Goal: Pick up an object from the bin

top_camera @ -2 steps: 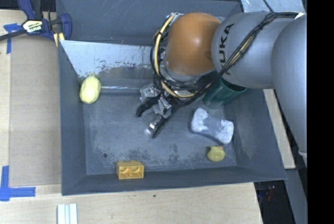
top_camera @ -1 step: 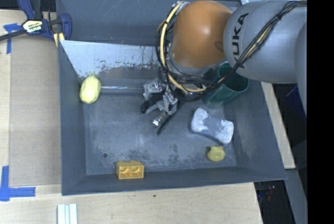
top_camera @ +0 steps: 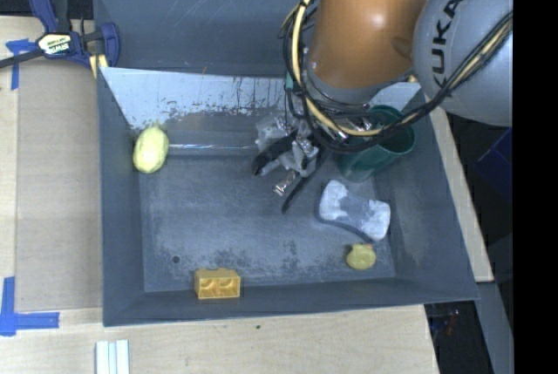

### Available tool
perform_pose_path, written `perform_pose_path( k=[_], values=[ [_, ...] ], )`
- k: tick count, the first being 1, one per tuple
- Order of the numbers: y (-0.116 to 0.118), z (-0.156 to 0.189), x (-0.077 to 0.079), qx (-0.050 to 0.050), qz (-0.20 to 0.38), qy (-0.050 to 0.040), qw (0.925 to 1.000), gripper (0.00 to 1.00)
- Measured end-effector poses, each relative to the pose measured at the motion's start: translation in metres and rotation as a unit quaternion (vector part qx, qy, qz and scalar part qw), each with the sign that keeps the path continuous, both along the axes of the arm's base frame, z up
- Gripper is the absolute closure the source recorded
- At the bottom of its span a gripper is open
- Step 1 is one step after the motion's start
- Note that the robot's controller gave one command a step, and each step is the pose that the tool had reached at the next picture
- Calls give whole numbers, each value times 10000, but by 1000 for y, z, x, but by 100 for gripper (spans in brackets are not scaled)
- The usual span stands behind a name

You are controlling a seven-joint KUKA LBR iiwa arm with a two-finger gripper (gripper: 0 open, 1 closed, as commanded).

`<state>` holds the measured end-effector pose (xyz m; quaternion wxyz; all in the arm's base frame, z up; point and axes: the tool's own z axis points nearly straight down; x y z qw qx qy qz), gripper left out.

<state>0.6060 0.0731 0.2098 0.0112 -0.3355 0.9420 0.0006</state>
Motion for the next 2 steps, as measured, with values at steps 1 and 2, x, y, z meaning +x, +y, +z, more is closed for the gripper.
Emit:
perform_pose_path(
  k=[1,2],
  values=[
    [-1,21,0,5,-53,18,10000,100],
    [-18,99,-16,3,238,-18,9997,100]
  ],
)
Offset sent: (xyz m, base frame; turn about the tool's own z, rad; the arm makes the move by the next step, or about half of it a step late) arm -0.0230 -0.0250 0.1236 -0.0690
